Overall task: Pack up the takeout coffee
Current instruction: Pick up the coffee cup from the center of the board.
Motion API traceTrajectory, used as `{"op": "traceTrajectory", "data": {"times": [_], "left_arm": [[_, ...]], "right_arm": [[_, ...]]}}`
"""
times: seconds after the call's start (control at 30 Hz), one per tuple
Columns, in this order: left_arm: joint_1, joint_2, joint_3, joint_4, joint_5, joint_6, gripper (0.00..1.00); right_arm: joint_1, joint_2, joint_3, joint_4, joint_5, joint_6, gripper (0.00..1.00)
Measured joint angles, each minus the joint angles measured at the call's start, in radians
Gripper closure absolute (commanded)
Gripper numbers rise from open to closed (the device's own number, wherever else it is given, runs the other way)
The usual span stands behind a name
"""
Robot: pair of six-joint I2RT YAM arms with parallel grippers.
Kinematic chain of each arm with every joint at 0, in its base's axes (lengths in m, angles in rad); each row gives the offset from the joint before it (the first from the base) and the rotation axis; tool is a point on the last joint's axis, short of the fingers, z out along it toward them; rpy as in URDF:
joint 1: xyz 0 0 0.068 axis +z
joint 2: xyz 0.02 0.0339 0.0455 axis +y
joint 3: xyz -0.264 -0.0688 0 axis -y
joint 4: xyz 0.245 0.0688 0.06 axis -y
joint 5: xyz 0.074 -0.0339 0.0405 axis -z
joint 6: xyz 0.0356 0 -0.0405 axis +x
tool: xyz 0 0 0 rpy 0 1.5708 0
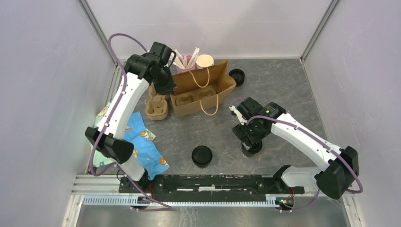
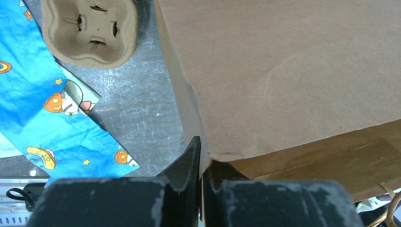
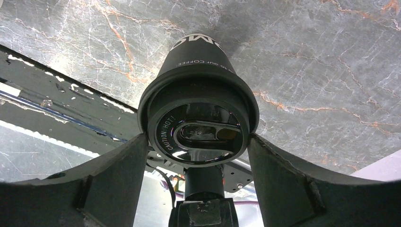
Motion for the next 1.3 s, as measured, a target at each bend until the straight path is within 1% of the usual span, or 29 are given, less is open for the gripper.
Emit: {"op": "traceTrajectory", "data": {"times": [0.27, 0.43, 0.5, 0.57, 0.6, 0.7, 0.77, 0.8, 0.97, 1.1, 1.2, 1.3], "left_arm": [[0.000, 0.000, 0.000, 0.002, 0.003, 0.000, 0.93], [0.000, -0.001, -0.007, 0.006, 0.014, 0.000, 0.93], [0.000, -0.003, -0.013, 0.010, 0.019, 0.000, 0.93], [0.000, -0.005, -0.018, 0.014, 0.024, 0.000, 0.93], [0.000, -0.006, -0.020, 0.017, 0.026, 0.000, 0.93], [0.000, -0.009, -0.023, 0.022, 0.027, 0.000, 0.93], [0.000, -0.010, -0.027, 0.027, 0.028, 0.000, 0.93], [0.000, -0.012, -0.030, 0.031, 0.032, 0.000, 0.94], [0.000, -0.032, -0.062, 0.061, 0.060, 0.000, 0.98], [0.000, -0.059, -0.106, 0.101, 0.083, 0.008, 0.98], [0.000, -0.087, -0.146, 0.135, 0.103, 0.034, 0.98], [0.000, -0.113, -0.180, 0.159, 0.121, 0.053, 0.98]], "right_arm": [[0.000, 0.000, -0.012, 0.006, 0.003, 0.000, 0.26], [0.000, 0.000, -0.012, 0.006, 0.007, 0.002, 0.41], [0.001, 0.000, -0.012, 0.006, 0.008, 0.003, 0.51], [0.001, -0.001, -0.012, 0.006, 0.008, 0.004, 0.63], [0.001, -0.001, -0.012, 0.006, 0.009, 0.006, 0.67], [0.002, -0.006, -0.012, 0.007, 0.023, 0.011, 0.81], [0.002, -0.014, -0.012, 0.008, 0.039, 0.017, 0.95], [0.002, -0.021, -0.012, 0.008, 0.049, 0.023, 1.00], [0.002, -0.073, 0.012, 0.000, 0.123, 0.056, 1.00], [0.002, -0.131, 0.113, 0.000, 0.248, 0.067, 1.00], [0.002, -0.194, 0.221, 0.015, 0.349, 0.001, 1.00], [0.001, -0.228, 0.347, 0.040, 0.385, -0.114, 1.00]]}}
